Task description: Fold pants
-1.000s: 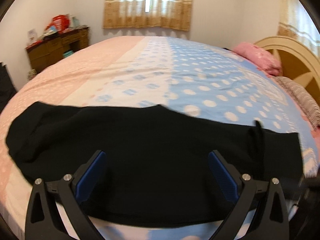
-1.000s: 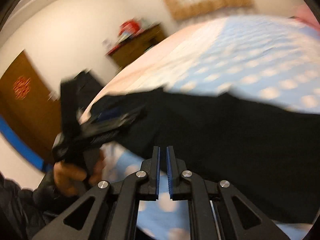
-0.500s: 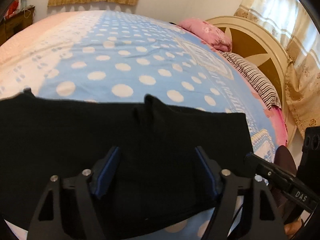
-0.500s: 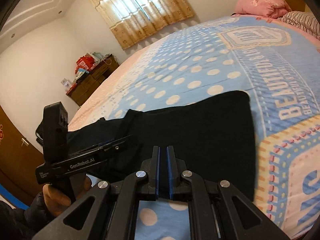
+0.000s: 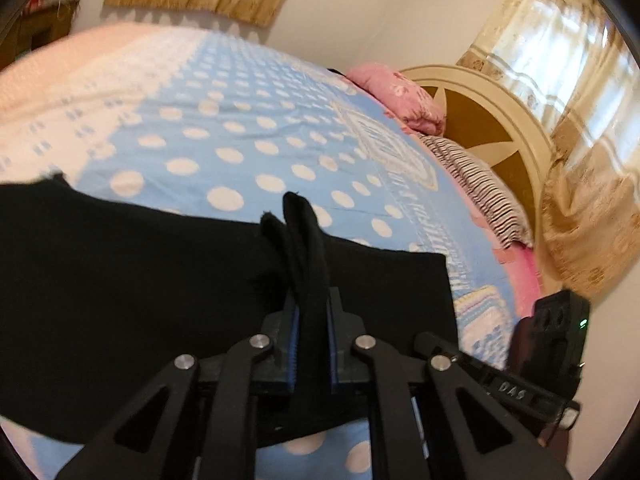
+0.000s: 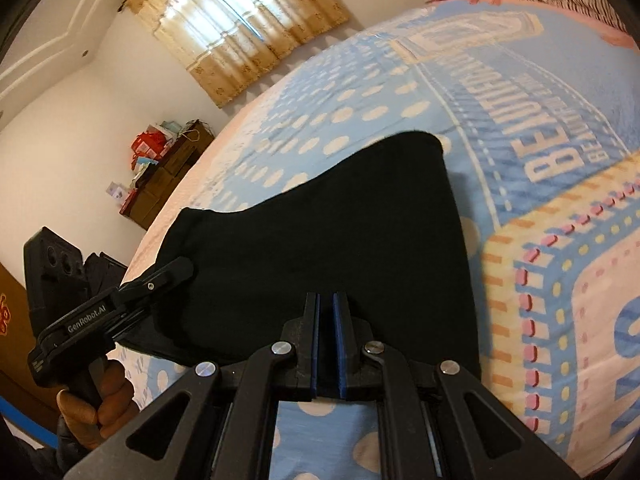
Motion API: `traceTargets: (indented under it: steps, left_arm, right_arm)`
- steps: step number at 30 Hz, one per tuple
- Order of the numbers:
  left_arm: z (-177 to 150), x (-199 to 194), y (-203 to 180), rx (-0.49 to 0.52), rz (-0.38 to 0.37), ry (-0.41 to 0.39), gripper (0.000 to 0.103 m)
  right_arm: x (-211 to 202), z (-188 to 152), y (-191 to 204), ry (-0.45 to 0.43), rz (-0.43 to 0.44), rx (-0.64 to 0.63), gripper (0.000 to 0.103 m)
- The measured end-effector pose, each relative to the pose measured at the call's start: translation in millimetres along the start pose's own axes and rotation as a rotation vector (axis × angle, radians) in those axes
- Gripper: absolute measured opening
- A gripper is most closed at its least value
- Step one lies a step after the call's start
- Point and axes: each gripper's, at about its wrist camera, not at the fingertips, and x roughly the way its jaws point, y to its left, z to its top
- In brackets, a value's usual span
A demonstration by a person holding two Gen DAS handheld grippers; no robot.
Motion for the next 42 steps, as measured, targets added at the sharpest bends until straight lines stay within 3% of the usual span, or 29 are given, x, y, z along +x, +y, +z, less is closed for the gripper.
traceTargets:
  steps: [3, 5, 10, 11, 12, 17, 21, 24, 29, 34, 38, 42]
  left_arm:
    - [-5.1, 1.1, 4.1, 0.031, 0.089, -0.021, 0.012]
    - [-8.0, 10.1, 14.3, 0.031, 0.129, 0.011, 0.013]
    - [-10.4, 16.6, 16.0, 0.069, 0.202, 0.037, 0.029]
    - [-9.2, 13.5, 15.2, 0.086, 0.23, 0.031, 0.039]
    - [-8.2, 8.6, 15.1, 0.099, 0.263, 0.014, 0.044]
    - [-0.1, -19.8, 14.0, 0.141, 0.367, -0.115, 0.044]
    - [8.1, -17.7, -0.2, 0.188, 0.318, -0.139, 0.044]
    - [3.4, 1.8, -10.3, 0.216, 0.301, -0.104, 0.044]
    - [-12.5, 31.8, -6.8, 0.229, 0.36, 0.008, 0.046]
    - [-11.6, 26.6, -1.6, 0.209, 0.349, -0.002, 0.055]
    - [-10.4, 20.9, -1.1, 0.204, 0.356, 0.001, 0.062]
    - [-6.3, 6.4, 6.5, 0.204, 0.44, -0.035, 0.072]
  right_arm:
    - [5.9, -3.4, 6.9, 0.016, 0.004, -0.025, 0.007]
    - [11.2, -6.2, 8.4, 0.024, 0.002, -0.029, 0.007]
    - [9.6, -0.2, 12.1, 0.039, -0.008, -0.047, 0.007]
    - [3.0, 3.4, 13.9, 0.012, -0.019, -0.06, 0.007]
    - [-6.7, 9.5, 16.3, -0.031, -0.035, -0.082, 0.007]
    - [-26.7, 42.8, 12.4, -0.129, -0.11, -0.099, 0.007]
    - [-11.4, 60.3, 10.7, -0.12, -0.172, -0.146, 0.007]
    - [28.0, 67.0, -2.5, -0.022, -0.291, -0.127, 0.007]
    - [38.3, 70.6, -6.6, -0.073, -0.292, -0.095, 0.007]
    - [37.9, 65.4, -5.1, -0.103, -0.293, -0.139, 0.007]
    - [22.6, 66.6, 1.0, -0.087, -0.277, -0.044, 0.007]
    - [9.6, 45.3, 43.2, -0.132, -0.161, -0.118, 0.008]
